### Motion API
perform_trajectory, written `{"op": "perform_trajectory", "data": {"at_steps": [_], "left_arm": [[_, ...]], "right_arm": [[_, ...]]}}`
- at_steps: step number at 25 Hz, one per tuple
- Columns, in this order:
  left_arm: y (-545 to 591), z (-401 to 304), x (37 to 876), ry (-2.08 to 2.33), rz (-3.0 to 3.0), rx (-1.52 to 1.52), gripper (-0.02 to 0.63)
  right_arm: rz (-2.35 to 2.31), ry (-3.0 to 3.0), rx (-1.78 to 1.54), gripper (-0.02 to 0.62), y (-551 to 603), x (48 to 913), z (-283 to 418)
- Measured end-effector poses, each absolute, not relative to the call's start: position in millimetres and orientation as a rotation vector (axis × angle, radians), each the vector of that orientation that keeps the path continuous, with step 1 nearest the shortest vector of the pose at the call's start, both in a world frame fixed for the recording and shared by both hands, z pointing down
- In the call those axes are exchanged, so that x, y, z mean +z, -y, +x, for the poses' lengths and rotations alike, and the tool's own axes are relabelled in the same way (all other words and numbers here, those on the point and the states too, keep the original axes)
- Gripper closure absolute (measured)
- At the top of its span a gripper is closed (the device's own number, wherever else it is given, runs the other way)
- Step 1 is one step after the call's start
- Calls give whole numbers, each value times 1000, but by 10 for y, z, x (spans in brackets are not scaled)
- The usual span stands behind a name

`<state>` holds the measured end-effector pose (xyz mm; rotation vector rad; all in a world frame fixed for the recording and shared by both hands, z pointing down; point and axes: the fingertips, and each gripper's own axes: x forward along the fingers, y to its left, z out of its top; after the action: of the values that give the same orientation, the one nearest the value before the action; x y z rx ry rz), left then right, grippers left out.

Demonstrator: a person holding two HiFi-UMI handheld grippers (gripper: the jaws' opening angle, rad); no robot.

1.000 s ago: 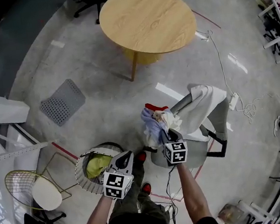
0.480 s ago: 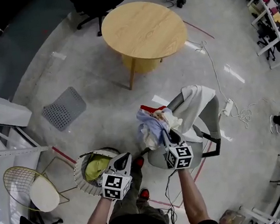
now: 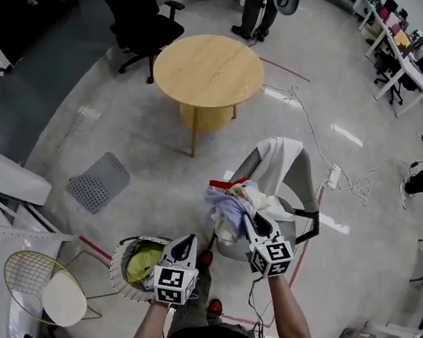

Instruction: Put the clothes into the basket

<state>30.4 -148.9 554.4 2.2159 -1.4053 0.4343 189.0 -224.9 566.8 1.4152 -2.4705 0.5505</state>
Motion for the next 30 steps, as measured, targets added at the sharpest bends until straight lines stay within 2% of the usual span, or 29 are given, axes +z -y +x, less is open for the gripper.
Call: {"op": "perform_trajectory", "data": {"at_steps": [17,23,30], "left_arm": [[446,556,4888,1504,2329,320,600],[-11,500,4751,1581,2322,296,600],[-508,376,4602,1683,2274,268,600]], "right_arm": [[1394,2617,427,488,813,4789,2059],[1373,2673,374,488,326,4426,1944],[1202,2770,344,488,-133,4397,1711]]}}
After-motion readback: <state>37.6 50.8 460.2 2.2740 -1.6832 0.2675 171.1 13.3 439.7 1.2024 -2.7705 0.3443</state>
